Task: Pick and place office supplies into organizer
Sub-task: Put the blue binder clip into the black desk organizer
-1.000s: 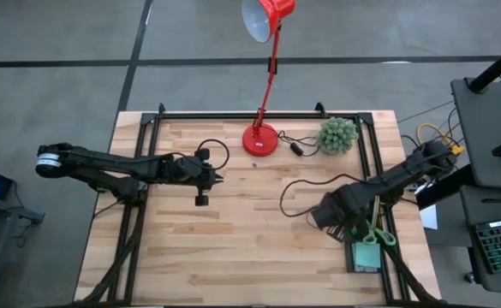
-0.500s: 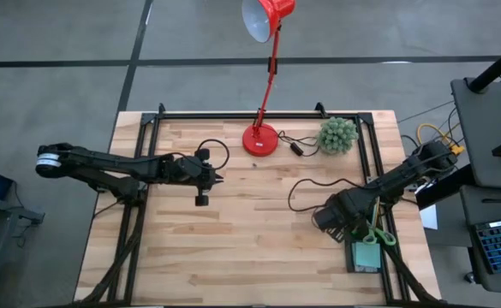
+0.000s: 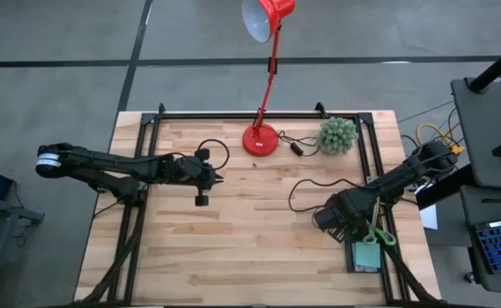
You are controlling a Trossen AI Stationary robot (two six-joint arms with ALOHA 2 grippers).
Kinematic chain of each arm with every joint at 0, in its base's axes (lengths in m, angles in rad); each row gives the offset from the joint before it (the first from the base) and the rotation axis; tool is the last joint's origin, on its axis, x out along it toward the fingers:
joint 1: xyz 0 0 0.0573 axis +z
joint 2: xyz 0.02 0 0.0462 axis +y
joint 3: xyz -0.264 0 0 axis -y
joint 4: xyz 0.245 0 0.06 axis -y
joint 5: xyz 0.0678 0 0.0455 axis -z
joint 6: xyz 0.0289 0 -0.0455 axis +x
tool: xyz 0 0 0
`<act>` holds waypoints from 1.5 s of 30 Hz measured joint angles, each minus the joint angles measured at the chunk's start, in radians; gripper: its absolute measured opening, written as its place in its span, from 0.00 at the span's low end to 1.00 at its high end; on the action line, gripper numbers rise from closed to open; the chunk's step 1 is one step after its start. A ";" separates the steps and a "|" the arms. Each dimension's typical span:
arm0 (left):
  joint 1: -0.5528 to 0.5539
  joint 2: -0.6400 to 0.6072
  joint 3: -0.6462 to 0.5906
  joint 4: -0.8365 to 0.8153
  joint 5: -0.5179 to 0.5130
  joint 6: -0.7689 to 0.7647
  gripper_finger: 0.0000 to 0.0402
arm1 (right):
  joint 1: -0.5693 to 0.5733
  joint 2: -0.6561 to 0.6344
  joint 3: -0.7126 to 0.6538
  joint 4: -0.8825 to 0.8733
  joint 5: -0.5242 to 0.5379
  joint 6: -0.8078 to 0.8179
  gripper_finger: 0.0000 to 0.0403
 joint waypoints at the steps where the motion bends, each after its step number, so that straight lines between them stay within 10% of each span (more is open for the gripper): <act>1: 0.000 0.000 0.000 0.000 0.000 0.000 0.06 | 0.000 0.000 0.000 0.000 0.000 -0.002 0.34; 12: 0.000 0.000 0.000 0.000 -0.003 0.001 0.06 | -0.013 0.000 0.004 0.009 0.094 -0.095 0.49; 20: 0.000 0.000 0.000 0.011 -0.003 0.001 0.06 | -0.045 0.000 0.086 0.085 0.423 -0.213 0.46; 26: 0.000 0.000 0.000 0.016 -0.002 0.001 0.06 | -0.090 0.000 0.124 0.424 0.634 -0.589 0.45; 31: 0.000 0.000 0.000 0.015 -0.002 0.001 0.06 | -0.202 0.000 0.095 0.758 0.485 -0.939 0.45; 45: 0.000 0.000 0.000 -0.004 0.000 -0.022 0.06 | -0.630 0.106 0.132 0.996 0.082 -1.513 0.45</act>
